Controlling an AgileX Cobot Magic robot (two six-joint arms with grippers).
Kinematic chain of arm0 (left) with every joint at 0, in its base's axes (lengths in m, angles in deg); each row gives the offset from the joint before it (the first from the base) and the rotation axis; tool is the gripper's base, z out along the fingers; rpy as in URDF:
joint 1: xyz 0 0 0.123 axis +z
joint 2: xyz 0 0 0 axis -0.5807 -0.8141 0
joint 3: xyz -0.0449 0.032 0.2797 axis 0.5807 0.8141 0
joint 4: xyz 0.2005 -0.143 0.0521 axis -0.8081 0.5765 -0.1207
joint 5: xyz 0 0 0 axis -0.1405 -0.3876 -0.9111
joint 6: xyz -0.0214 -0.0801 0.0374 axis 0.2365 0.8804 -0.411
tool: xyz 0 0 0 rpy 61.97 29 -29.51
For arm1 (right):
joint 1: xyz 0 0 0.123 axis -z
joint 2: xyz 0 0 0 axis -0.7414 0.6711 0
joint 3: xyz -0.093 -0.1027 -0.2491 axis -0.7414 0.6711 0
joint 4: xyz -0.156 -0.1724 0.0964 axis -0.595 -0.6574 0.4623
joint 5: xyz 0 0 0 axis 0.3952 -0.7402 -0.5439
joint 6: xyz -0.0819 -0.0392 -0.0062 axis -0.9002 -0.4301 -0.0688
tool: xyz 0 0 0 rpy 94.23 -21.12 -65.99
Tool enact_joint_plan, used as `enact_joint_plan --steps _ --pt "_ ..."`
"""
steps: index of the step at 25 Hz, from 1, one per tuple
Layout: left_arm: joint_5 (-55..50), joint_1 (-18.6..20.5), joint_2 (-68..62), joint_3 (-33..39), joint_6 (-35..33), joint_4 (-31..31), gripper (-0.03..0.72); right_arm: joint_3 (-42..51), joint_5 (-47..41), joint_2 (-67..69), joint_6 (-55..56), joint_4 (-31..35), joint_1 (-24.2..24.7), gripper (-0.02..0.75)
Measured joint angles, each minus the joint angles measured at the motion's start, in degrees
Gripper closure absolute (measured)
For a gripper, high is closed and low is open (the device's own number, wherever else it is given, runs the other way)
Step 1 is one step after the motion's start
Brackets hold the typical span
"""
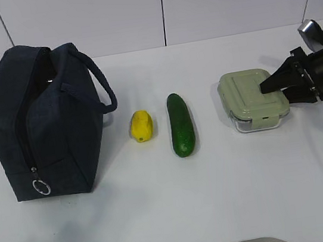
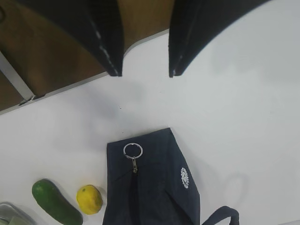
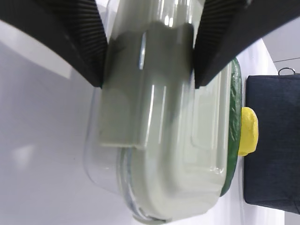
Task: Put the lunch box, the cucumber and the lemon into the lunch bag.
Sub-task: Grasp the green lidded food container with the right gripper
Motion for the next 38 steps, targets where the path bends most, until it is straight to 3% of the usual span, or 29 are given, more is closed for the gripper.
enact_joint_plan --steps 38 --pt "0.00 0.00 0.00 0.00 0.00 0.00 0.449 0.00 -0.46 0.00 1.19 0.26 0.00 0.358"
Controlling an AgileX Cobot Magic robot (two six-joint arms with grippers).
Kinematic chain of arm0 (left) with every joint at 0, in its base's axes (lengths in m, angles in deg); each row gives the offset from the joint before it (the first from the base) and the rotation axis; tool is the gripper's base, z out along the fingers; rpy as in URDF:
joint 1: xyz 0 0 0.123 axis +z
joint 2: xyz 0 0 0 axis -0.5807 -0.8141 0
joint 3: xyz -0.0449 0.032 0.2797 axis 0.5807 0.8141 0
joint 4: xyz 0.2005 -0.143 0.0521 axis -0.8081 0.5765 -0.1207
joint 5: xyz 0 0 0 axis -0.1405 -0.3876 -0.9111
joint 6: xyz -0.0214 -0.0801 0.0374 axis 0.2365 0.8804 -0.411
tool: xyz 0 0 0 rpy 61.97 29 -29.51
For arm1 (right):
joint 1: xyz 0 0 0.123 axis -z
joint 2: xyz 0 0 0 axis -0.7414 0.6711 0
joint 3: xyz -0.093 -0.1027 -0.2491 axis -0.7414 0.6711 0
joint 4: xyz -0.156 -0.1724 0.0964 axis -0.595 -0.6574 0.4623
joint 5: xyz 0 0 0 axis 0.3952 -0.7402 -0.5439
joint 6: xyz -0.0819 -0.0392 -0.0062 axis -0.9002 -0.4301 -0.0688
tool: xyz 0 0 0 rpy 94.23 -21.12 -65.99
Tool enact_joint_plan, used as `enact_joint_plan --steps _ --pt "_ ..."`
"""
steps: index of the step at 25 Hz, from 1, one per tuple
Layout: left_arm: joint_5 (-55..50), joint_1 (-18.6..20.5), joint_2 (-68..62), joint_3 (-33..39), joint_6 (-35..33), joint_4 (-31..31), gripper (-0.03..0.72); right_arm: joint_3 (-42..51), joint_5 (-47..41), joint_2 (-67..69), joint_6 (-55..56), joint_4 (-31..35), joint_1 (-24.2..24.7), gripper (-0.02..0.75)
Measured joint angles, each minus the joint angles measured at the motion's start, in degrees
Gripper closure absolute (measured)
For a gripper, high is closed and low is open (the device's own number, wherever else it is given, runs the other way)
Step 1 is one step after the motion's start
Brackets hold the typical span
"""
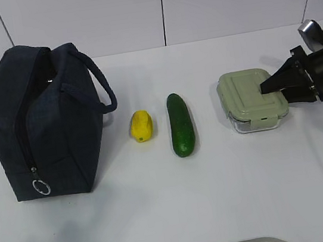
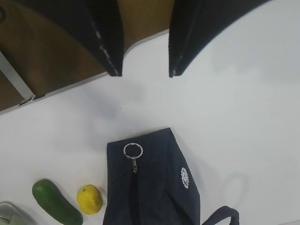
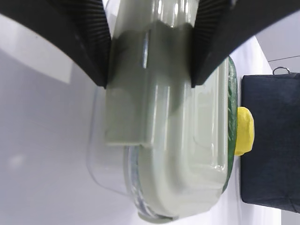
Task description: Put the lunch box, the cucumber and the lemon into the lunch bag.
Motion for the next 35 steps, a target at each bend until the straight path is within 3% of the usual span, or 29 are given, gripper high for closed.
enact_joint_plan --steps 35 --pt "0.00 0.00 0.00 0.00 0.00 0.00 0.449 0.00 0.76 0.00 4.62 0.96 -2.92 0.360"
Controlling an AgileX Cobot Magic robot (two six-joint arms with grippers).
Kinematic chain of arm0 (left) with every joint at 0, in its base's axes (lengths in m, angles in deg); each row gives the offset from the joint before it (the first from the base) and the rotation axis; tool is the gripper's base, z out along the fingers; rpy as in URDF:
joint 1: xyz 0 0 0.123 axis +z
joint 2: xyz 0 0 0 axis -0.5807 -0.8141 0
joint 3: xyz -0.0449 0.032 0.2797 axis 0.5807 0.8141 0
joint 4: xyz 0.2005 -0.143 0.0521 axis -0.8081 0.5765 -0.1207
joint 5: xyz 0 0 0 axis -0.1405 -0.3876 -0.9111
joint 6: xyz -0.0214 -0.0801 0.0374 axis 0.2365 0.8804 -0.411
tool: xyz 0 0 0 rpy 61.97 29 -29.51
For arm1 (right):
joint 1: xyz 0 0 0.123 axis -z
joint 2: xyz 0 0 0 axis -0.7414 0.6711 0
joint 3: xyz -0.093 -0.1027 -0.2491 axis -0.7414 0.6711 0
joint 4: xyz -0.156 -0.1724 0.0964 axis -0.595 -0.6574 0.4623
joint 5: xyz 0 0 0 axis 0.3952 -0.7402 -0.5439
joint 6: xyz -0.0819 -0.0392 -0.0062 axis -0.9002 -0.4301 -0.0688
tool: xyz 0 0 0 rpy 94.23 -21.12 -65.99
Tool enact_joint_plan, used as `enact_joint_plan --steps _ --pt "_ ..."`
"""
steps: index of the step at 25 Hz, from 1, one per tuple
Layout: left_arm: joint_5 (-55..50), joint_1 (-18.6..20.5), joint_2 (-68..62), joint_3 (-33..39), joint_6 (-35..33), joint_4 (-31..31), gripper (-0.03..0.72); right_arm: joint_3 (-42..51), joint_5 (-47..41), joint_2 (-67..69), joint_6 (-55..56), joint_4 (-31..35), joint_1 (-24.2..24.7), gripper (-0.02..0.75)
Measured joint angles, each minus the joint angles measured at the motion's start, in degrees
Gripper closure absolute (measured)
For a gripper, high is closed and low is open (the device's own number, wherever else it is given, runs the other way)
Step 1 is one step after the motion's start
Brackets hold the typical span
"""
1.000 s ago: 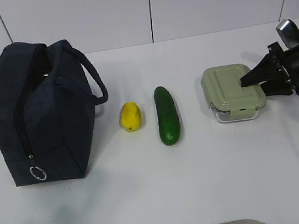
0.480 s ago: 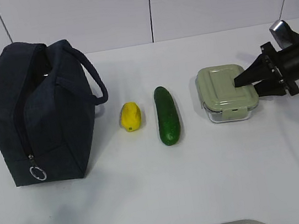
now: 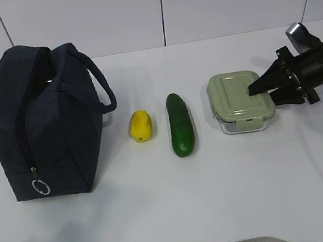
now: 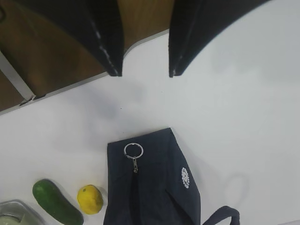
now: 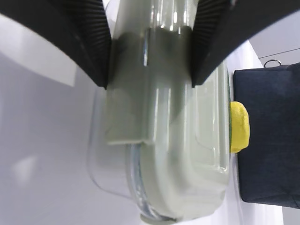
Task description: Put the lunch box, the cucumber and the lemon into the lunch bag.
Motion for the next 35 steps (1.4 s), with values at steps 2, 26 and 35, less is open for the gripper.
enact_joint_plan --steps 2,26,35 --pt "0.00 0.00 0.00 0.00 0.00 0.00 0.449 0.00 0.00 0.00 0.23 0.00 0.00 0.360" --pt "0.00 0.00 0.00 0.00 0.00 0.00 0.449 0.00 2.37 -1.97 4.66 -0.67 -3.70 0.361" --pt "0.00 0.00 0.00 0.00 0.00 0.00 0.449 0.10 2.37 -3.40 5.10 -0.07 -6.77 0.361"
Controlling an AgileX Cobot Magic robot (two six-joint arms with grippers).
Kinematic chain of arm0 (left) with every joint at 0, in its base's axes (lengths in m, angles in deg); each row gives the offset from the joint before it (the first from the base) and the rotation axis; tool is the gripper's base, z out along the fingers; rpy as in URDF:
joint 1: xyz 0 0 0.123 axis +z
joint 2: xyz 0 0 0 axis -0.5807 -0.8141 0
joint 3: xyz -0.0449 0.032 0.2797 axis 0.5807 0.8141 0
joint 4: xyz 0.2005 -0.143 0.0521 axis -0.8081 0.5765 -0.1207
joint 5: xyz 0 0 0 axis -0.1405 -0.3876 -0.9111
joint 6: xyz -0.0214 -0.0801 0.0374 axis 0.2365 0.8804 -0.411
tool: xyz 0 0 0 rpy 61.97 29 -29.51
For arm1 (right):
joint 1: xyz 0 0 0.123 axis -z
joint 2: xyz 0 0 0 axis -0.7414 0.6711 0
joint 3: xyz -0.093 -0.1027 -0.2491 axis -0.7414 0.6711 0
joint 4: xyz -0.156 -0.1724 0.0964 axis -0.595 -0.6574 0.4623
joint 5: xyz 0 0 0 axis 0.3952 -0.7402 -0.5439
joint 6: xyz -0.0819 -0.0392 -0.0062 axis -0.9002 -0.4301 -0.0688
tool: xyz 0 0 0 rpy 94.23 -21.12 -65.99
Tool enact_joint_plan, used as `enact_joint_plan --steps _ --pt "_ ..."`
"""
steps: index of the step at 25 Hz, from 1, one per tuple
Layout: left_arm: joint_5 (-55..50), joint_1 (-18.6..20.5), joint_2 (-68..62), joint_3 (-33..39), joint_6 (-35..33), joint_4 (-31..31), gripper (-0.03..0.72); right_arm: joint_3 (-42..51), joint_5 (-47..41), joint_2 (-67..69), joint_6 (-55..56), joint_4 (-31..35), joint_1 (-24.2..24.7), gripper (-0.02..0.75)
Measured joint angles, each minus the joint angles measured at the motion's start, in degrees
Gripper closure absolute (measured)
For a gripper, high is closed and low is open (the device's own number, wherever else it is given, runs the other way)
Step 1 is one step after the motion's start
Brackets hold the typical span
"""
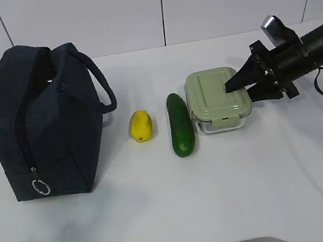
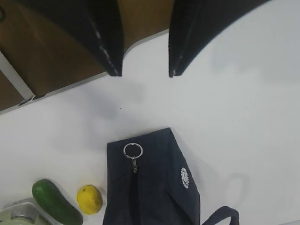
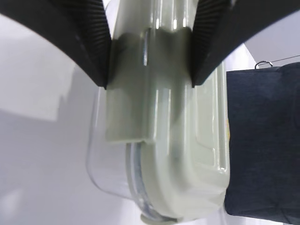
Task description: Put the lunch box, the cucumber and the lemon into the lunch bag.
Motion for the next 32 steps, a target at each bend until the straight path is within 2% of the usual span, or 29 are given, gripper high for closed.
enact_joint_plan --steps 10,19,32 --pt "0.00 0.00 0.00 0.00 0.00 0.72 0.449 0.00 0.00 -4.00 2.52 0.47 -0.71 0.361" --pt "0.78 0.00 -1.11 -0.11 2.15 3.05 0.449 0.09 -0.23 -8.97 4.02 3.31 -3.78 0.361" --pt "2.55 0.00 -20.71 -8.76 4.28 7.13 0.449 0.21 -0.33 -10.53 4.06 11.06 -9.48 0.361"
